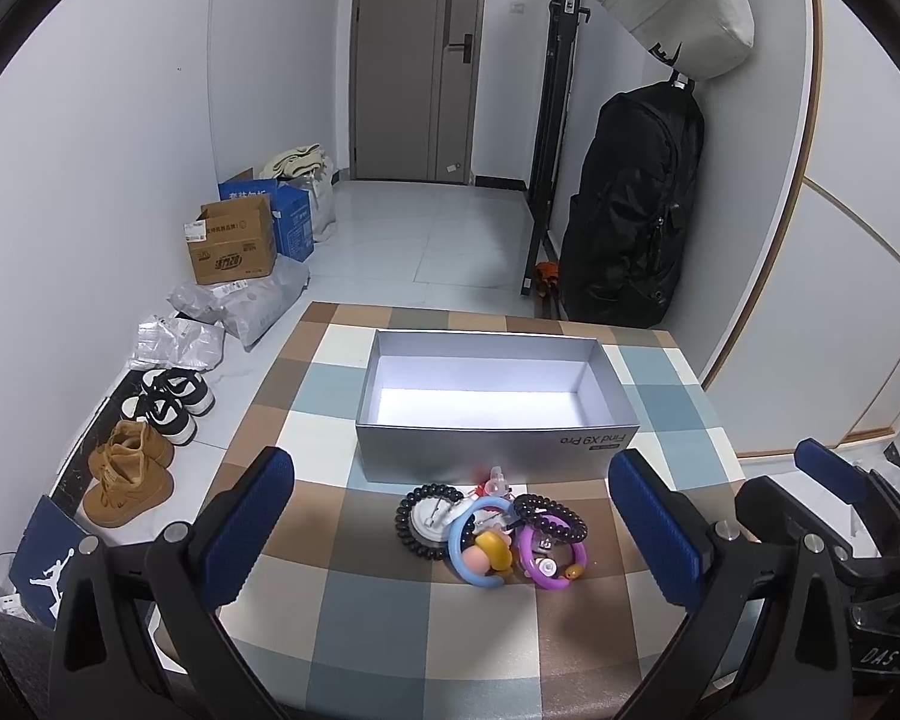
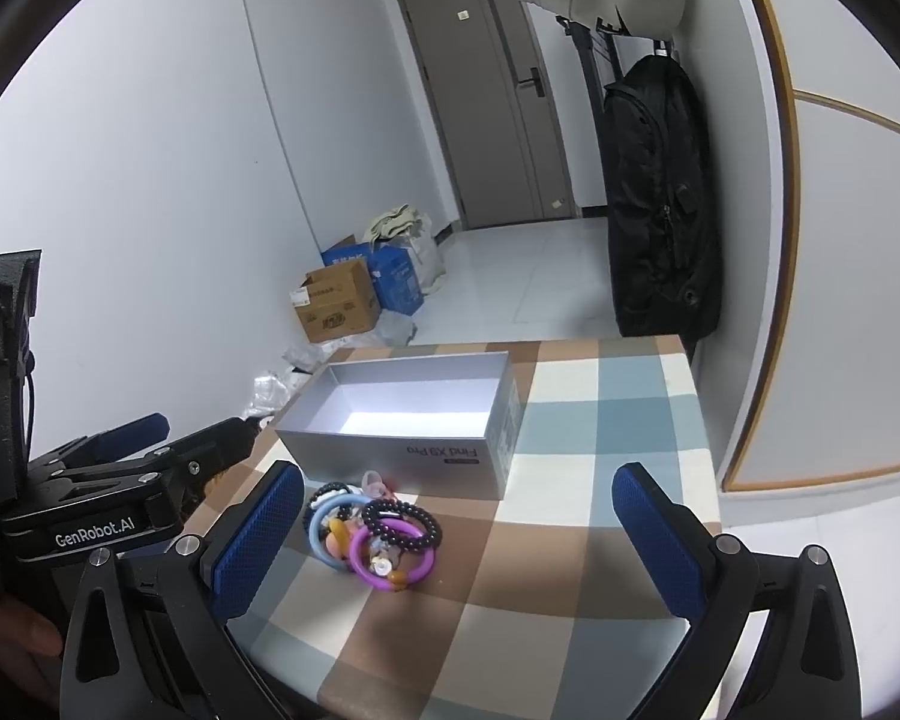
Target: Organize jewelry
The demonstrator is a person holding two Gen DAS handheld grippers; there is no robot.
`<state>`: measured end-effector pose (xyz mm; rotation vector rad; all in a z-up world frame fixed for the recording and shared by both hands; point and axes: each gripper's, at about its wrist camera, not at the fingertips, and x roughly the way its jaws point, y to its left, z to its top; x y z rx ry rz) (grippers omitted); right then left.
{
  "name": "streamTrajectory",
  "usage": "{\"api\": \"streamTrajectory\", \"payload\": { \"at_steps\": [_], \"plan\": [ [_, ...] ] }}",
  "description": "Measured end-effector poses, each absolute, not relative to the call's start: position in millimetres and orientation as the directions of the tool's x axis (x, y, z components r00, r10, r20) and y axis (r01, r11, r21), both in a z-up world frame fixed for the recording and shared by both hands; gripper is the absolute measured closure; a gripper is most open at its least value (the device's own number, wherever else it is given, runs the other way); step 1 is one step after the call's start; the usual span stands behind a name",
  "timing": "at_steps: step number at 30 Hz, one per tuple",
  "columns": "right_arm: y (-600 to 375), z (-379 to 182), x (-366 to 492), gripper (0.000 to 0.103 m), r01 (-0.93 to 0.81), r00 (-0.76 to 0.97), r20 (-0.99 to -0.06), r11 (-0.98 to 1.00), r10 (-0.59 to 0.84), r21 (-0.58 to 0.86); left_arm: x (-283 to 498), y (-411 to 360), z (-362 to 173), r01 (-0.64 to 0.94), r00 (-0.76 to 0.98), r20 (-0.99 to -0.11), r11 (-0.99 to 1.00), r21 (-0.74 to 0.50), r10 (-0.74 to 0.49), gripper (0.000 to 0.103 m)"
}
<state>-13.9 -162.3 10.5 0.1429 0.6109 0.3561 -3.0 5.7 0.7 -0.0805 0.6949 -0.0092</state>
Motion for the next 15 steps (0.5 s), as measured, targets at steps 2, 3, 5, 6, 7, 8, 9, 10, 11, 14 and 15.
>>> {"api": "streamTrajectory", "payload": {
  "at_steps": [2, 3, 5, 6, 7, 8, 9, 10, 11, 14, 15],
  "plan": [
    [-162.2, 9.8, -13.3, 0.0, -0.285, 0.758, -0.537, 0.929, 0.37, 0.237, -2.7, 5.6, 0.7, -0.021, 0.768, -0.64, 0.997, -0.076, -0.033, 0.001],
    [-162.3, 9.9, -13.1, 0.0, -0.285, 0.757, -0.538, 0.928, 0.37, 0.238, -2.5, 6.1, 0.7, -0.02, 0.767, -0.641, 0.997, -0.078, -0.035, 0.001],
    [-161.7, 9.3, -13.4, 0.0, -0.285, 0.759, -0.537, 0.929, 0.37, 0.237, -3.1, 6.7, 0.5, -0.024, 0.765, -0.643, 0.996, -0.081, -0.033, 0.001],
    [-161.6, 9.4, -13.2, 0.0, -0.285, 0.758, -0.537, 0.929, 0.369, 0.237, -3.0, 6.9, 0.4, -0.024, 0.764, -0.644, 0.996, -0.084, -0.036, 0.001],
    [-161.6, 9.4, -13.1, 0.0, -0.285, 0.758, -0.537, 0.929, 0.37, 0.237, -3.0, 7.4, 0.4, -0.025, 0.762, -0.646, 0.996, -0.088, -0.038, 0.001],
    [-161.6, 9.4, -13.3, 0.0, -0.285, 0.758, -0.537, 0.929, 0.37, 0.237, -3.1, 7.8, 0.6, -0.026, 0.763, -0.645, 0.996, -0.089, -0.038, 0.001],
    [-161.5, 9.3, -13.0, 0.0, -0.285, 0.758, -0.538, 0.929, 0.368, 0.235, -2.8, 8.2, 0.6, -0.026, 0.763, -0.645, 0.996, -0.089, -0.038, 0.001],
    [-161.5, 9.3, -12.6, 0.0, -0.284, 0.758, -0.54, 0.93, 0.367, 0.234, -2.9, 8.2, 0.7, -0.026, 0.763, -0.646, 0.996, -0.089, -0.037, 0.001],
    [-162.0, 9.3, -12.5, 0.0, -0.284, 0.756, -0.541, 0.929, 0.368, 0.236, -2.9, 8.4, 0.8, -0.026, 0.764, -0.644, 0.996, -0.089, -0.038, 0.001],
    [-162.8, 8.7, -13.1, 0.0, -0.282, 0.756, -0.54, 0.929, 0.368, 0.239, -2.7, 8.3, 0.2, -0.026, 0.763, -0.645, 0.996, -0.086, -0.036, 0.001],
    [-163.0, 9.1, -13.0, 0.0, -0.282, 0.757, -0.54, 0.929, 0.368, 0.239, -2.6, 8.2, -0.2, -0.025, 0.763, -0.646, 0.996, -0.087, -0.037, 0.001]
  ]
}}
